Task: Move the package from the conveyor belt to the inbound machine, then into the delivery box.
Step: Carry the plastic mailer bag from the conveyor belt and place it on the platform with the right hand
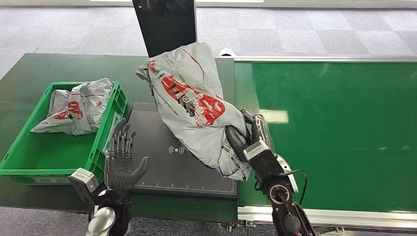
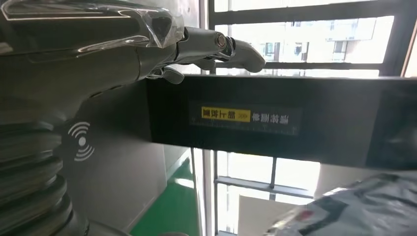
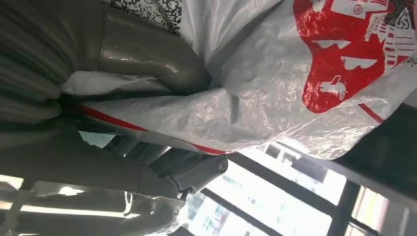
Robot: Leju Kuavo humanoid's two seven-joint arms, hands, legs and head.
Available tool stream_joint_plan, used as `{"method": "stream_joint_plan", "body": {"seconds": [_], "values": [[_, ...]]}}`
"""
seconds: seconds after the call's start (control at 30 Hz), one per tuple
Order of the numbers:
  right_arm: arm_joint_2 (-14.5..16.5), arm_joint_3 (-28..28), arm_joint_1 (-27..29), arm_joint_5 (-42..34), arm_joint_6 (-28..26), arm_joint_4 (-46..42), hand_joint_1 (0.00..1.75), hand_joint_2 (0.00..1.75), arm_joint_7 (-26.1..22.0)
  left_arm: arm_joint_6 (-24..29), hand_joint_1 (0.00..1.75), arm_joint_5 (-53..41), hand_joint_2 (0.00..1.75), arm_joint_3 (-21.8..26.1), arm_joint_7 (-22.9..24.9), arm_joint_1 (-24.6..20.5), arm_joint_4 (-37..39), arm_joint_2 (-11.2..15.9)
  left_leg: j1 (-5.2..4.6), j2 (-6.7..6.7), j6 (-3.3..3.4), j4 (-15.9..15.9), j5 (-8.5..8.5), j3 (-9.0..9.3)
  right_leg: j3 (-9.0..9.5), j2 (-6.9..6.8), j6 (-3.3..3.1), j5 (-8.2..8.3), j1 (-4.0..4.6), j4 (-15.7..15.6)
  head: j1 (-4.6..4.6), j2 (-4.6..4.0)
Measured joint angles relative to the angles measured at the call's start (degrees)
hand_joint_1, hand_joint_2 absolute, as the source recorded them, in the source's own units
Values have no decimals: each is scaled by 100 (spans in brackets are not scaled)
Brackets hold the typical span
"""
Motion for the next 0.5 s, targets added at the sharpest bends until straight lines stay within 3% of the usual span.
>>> {"method": "stream_joint_plan", "body": {"seconds": [0.13,0.37,0.43,0.5], "values": [[176,49,-234,-36,119,577,175,175,373,14,0,-38,175,163,122,-24,-53,-2,-3,-1,0,1,0,-1,0,-1,0,0,-3,-1,1,0],[256,26,-420,8,57,1266,175,175,549,9,0,-108,175,240,227,-61,-59,-25,-6,-3,0,3,0,-2,-2,-1,1,0,-6,-2,1,0],[260,-2,-425,44,-20,1352,163,175,565,10,0,-130,175,254,246,-61,-59,-40,-5,-3,0,3,0,-2,-3,-1,1,0,-6,-2,1,0],[266,-40,-425,104,-132,1416,108,175,593,19,0,-144,175,272,251,-60,-59,-56,-5,-3,0,2,-1,-3,-3,-1,1,0,-5,-2,0,0]]}}
